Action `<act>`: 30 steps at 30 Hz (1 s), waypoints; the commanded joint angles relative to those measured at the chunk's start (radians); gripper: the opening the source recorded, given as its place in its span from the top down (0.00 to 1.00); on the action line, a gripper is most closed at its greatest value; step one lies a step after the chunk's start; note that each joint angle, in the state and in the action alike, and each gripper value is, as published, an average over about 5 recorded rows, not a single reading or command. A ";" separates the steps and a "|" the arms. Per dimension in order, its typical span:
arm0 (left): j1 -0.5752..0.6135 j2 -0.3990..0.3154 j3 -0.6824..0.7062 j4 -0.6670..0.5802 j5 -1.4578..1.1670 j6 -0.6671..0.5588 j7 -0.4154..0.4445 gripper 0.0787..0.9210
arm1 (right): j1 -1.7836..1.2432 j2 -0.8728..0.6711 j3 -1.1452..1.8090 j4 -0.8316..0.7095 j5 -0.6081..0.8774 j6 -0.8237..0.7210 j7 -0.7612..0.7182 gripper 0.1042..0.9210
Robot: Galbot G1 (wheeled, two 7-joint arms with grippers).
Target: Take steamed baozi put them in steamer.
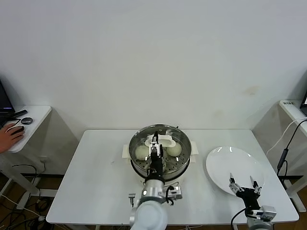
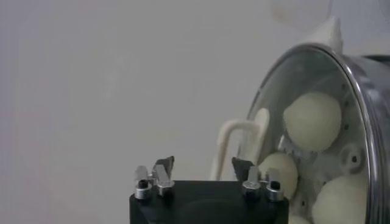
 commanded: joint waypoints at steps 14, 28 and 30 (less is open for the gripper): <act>0.452 0.042 -0.595 -0.283 -1.117 -0.431 -0.273 0.12 | -0.062 -0.002 -0.061 0.093 -0.099 0.031 -0.098 0.12; 0.648 -0.006 -0.687 -0.193 -1.388 -0.483 -0.169 0.12 | -0.117 -0.034 -0.095 0.077 -0.084 0.050 -0.092 0.12; 0.660 -0.009 -0.682 -0.192 -1.384 -0.472 -0.159 0.12 | -0.123 -0.047 -0.094 0.094 -0.087 0.040 -0.110 0.12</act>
